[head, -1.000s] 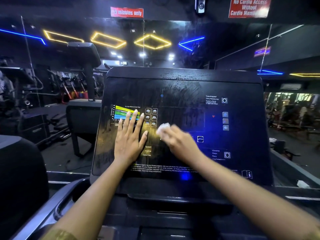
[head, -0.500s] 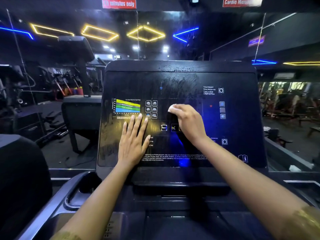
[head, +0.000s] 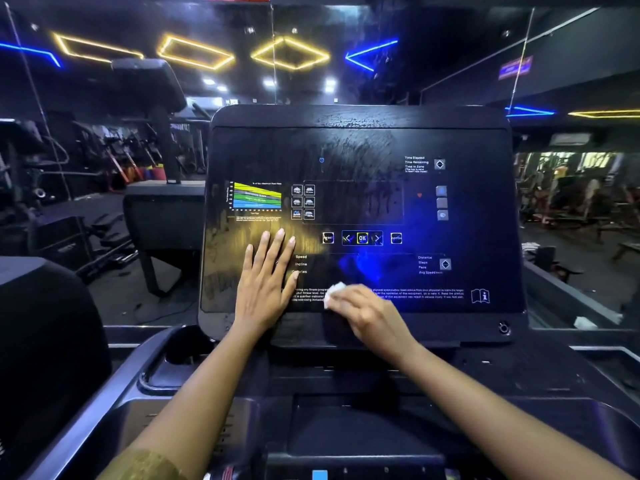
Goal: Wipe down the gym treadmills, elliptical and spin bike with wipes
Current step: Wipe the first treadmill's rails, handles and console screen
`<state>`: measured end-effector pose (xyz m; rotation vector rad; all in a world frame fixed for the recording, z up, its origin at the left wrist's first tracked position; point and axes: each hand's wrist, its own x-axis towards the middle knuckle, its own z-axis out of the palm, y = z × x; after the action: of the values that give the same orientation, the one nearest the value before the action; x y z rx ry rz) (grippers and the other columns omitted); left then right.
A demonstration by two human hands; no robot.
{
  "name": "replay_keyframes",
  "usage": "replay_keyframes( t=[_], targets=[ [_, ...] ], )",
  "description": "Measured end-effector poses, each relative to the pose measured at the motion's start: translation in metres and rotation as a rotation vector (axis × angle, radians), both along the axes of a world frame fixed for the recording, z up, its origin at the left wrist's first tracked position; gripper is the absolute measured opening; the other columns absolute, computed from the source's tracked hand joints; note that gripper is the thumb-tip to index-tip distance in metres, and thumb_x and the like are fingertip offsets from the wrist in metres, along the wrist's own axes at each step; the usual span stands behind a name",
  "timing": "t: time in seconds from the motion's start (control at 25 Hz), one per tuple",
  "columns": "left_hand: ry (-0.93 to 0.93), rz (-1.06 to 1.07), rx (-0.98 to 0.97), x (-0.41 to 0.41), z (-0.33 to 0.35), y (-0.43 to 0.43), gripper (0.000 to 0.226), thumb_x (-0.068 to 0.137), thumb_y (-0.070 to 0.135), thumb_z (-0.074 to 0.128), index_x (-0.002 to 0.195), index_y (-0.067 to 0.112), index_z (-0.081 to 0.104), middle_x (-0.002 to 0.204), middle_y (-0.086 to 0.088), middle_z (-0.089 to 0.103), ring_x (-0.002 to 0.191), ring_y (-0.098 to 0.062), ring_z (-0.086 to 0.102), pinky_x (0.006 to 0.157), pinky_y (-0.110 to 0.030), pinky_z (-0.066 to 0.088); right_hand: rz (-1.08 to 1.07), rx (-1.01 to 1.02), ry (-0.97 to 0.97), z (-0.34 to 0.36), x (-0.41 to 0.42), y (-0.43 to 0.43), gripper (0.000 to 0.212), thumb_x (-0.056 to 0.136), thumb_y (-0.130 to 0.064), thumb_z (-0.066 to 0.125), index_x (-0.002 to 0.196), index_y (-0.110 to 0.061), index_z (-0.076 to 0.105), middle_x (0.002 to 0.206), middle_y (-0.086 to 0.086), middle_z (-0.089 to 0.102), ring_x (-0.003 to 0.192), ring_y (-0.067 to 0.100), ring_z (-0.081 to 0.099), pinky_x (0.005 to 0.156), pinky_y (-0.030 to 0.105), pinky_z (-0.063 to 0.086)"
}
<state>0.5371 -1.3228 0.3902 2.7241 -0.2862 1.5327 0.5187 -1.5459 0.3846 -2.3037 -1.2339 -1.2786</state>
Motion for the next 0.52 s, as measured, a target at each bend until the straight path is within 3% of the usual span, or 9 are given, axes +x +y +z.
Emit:
replay_keyframes(
  t=[0.12, 0.24, 0.4, 0.52],
  targets=[
    [0.005, 0.037, -0.073, -0.005, -0.004, 0.015, 0.057, 0.097, 0.038, 0.031, 0.149, 0.015, 0.028, 0.156, -0.009, 0.024, 0.145, -0.026, 0.016, 0.117, -0.044, 0.006, -0.05, 0.15, 0.016, 0.067, 0.032, 0.026, 0.024, 0.085, -0.008, 0.05, 0.099, -0.016, 0.068, 0.107, -0.001, 0.066, 0.094, 0.021, 0.06, 0.051, 0.035, 0.055],
    [0.005, 0.053, -0.086, -0.009, -0.008, 0.024, 0.057, 0.097, 0.037, 0.03, 0.149, 0.015, 0.028, 0.157, -0.008, 0.023, 0.145, -0.025, 0.015, 0.118, -0.042, 0.005, -0.155, 0.165, -0.038, 0.104, 0.049, 0.056, 0.033, 0.082, -0.017, 0.04, 0.095, -0.013, 0.071, 0.099, 0.003, 0.069, 0.087, 0.023, 0.064, 0.042, 0.03, 0.052],
    [0.006, 0.048, -0.097, -0.008, -0.009, 0.026, 0.056, 0.097, 0.036, 0.03, 0.15, 0.016, 0.026, 0.157, -0.007, 0.023, 0.145, -0.024, 0.014, 0.117, -0.043, 0.006, -0.09, -0.059, -0.196, 0.048, 0.025, 0.069, 0.036, 0.083, -0.015, 0.04, 0.099, -0.012, 0.072, 0.102, 0.001, 0.069, 0.086, 0.017, 0.06, 0.038, 0.023, 0.046],
    [0.013, 0.046, -0.088, -0.009, -0.01, 0.026, 0.056, 0.098, 0.036, 0.029, 0.15, 0.015, 0.024, 0.157, -0.007, 0.023, 0.145, -0.024, 0.014, 0.117, -0.043, 0.005, 0.015, -0.194, -0.157, -0.01, -0.005, 0.058, 0.034, 0.087, -0.016, 0.042, 0.103, -0.014, 0.071, 0.108, 0.0, 0.068, 0.09, 0.014, 0.054, 0.052, 0.021, 0.049]
  ],
)
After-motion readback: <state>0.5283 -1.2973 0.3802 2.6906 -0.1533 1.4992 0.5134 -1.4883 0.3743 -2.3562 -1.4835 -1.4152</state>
